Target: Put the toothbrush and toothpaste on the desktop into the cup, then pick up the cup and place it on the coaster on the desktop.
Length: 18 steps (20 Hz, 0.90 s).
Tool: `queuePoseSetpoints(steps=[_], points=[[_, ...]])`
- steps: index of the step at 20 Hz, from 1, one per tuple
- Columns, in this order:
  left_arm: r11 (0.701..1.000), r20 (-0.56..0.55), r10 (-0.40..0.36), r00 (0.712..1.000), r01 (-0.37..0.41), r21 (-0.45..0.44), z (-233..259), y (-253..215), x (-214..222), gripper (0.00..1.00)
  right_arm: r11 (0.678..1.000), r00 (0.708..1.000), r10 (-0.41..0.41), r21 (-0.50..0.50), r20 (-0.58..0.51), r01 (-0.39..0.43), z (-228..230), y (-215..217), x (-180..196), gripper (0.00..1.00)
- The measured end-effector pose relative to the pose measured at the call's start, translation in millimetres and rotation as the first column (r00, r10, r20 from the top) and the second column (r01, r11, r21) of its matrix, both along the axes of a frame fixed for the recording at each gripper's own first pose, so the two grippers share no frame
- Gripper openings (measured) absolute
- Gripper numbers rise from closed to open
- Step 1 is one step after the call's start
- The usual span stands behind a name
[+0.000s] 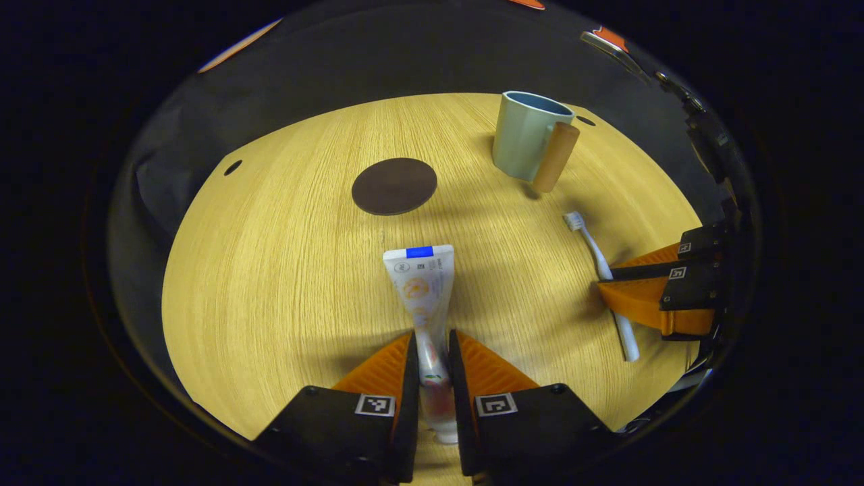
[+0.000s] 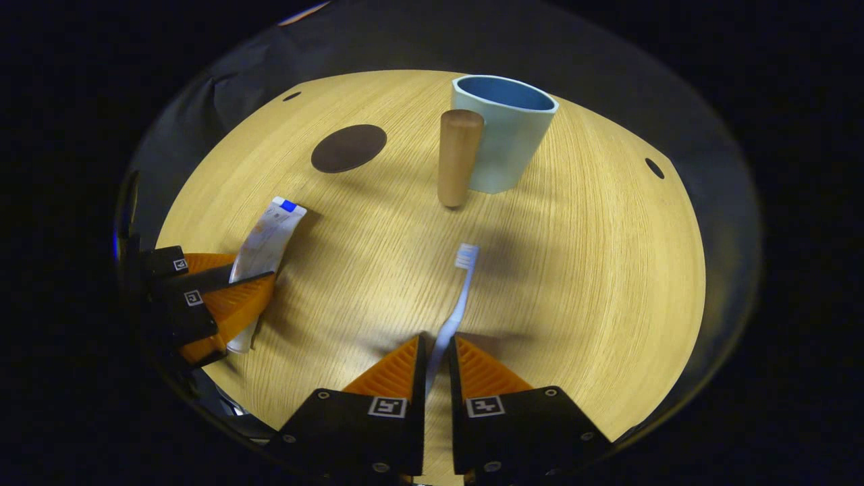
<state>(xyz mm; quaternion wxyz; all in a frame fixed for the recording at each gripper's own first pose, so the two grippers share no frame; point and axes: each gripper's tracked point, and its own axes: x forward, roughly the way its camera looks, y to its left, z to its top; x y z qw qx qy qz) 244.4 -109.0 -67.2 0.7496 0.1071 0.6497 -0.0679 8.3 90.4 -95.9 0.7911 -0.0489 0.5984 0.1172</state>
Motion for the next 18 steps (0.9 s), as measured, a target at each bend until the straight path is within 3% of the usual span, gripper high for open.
queuePoseSetpoints(steps=[1, 3, 4, 5, 6, 9, 10, 14, 15, 16, 18], points=[[1.0, -0.006, -0.001, 1.0, 0.0, -0.018, -19.8, -8.3, 37.3, 0.26, 1.0, 1.0, 0.0, 0.002, 0.003, 0.0, 1.4, 2.9, 0.4, 0.16], [0.999, -0.01, 0.009, 1.0, -0.01, -0.034, -11.7, 18.7, 99.6, 0.2, 1.0, 1.0, 0.01, 0.006, 0.01, -0.01, 5.8, 12.2, 3.7, 0.1], [0.999, 0.005, 0.014, 1.0, -0.014, -0.044, 2.8, 58.1, 71.4, 0.2, 1.0, 1.0, 0.013, 0.011, 0.015, -0.013, 3.6, 12.8, 3.4, 0.07], [0.999, 0.001, 0.023, 1.0, -0.023, -0.046, 13.4, 46.4, 122.8, 0.2, 1.0, 1.0, 0.017, 0.014, 0.022, -0.018, 3.8, 13.0, 3.5, 0.07], [0.998, 0.014, 0.018, 1.0, -0.017, -0.059, 21.4, 44.4, 147.3, 0.14, 1.0, 0.999, 0.019, 0.016, 0.031, -0.02, 4.0, 12.7, 2.8, 0.06], [0.996, 0.029, 0.031, 0.999, -0.029, -0.079, 43.2, 63.2, 231.0, 0.14, 0.999, 0.998, 0.01, 0.038, 0.059, -0.012, 13.3, 11.6, 6.6, 0.07], [0.996, 0.038, 0.035, 0.999, -0.032, -0.085, 61.0, 77.0, 216.7, 0.14, 0.999, 0.997, 0.006, 0.047, 0.071, -0.01, 15.0, 9.5, 6.5, 0.06], [0.993, 0.063, 0.053, 0.997, -0.047, -0.105, 118.4, 120.8, 306.8, 0.14, 0.997, 0.991, -0.013, 0.074, 0.13, 0.004, 31.1, 1.7, 14.3, 0.06], [0.993, 0.078, 0.054, 0.995, -0.045, -0.113, 127.6, 125.8, 287.7, 0.14, 0.996, 0.989, -0.029, 0.083, 0.145, 0.017, 36.2, 0.0, 16.5, 0.07], [0.992, 0.097, 0.055, 0.994, -0.043, -0.118, 148.2, 141.8, 238.3, 0.14, 0.995, 0.985, -0.036, 0.098, 0.17, 0.019, 40.0, 0.6, 19.1, 0.06], [0.991, 0.135, 0.06, 0.989, -0.044, -0.123, 194.3, 136.5, 296.8, 0.14, 0.994, 0.976, -0.046, 0.111, 0.213, 0.022, 48.5, -3.9, 22.9, 0.07]])
